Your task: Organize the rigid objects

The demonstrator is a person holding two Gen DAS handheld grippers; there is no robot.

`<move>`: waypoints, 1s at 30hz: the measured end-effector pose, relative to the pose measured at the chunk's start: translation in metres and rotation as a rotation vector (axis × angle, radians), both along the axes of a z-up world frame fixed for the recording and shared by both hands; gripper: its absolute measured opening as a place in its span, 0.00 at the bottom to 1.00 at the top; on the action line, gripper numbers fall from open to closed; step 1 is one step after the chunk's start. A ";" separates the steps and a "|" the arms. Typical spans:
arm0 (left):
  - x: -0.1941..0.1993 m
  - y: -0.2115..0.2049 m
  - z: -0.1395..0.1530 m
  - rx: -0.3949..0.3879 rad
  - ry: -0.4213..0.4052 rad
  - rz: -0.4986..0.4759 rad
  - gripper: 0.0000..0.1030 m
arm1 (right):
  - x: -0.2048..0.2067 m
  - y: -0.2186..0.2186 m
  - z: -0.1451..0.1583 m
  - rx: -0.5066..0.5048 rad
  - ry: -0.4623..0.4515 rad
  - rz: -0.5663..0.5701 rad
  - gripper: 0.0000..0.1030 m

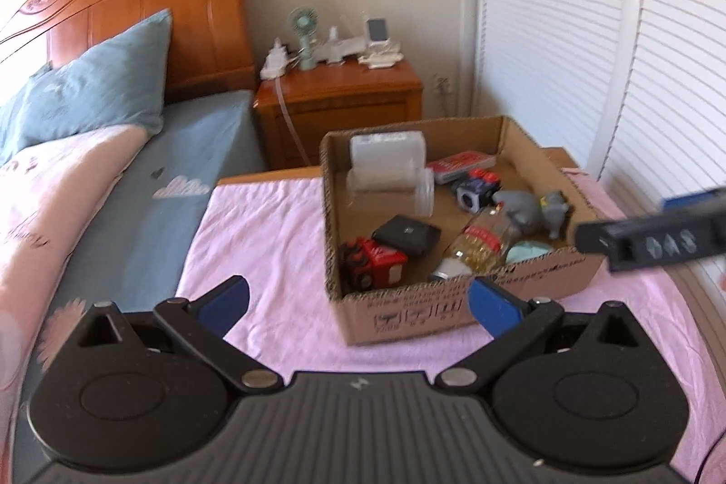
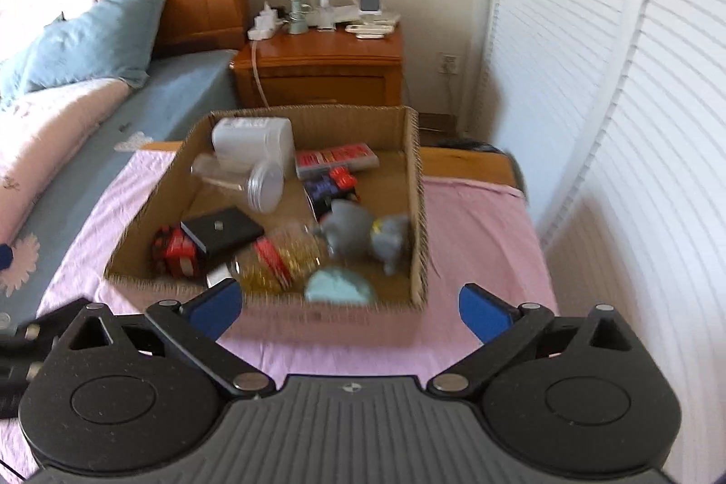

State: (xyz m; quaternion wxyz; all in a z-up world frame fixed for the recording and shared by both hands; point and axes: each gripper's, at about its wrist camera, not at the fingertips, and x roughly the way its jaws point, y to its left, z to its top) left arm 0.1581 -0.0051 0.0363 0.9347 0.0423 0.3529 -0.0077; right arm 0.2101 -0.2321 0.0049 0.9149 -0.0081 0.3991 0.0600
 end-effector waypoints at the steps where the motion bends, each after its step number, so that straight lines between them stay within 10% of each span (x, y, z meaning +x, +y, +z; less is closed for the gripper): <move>1: -0.003 0.000 0.002 0.001 0.003 0.004 0.99 | -0.008 0.001 0.002 -0.017 0.000 -0.013 1.00; 30: -0.030 -0.009 0.009 -0.006 0.037 0.031 0.99 | -0.070 -0.002 0.011 -0.020 -0.023 -0.119 1.00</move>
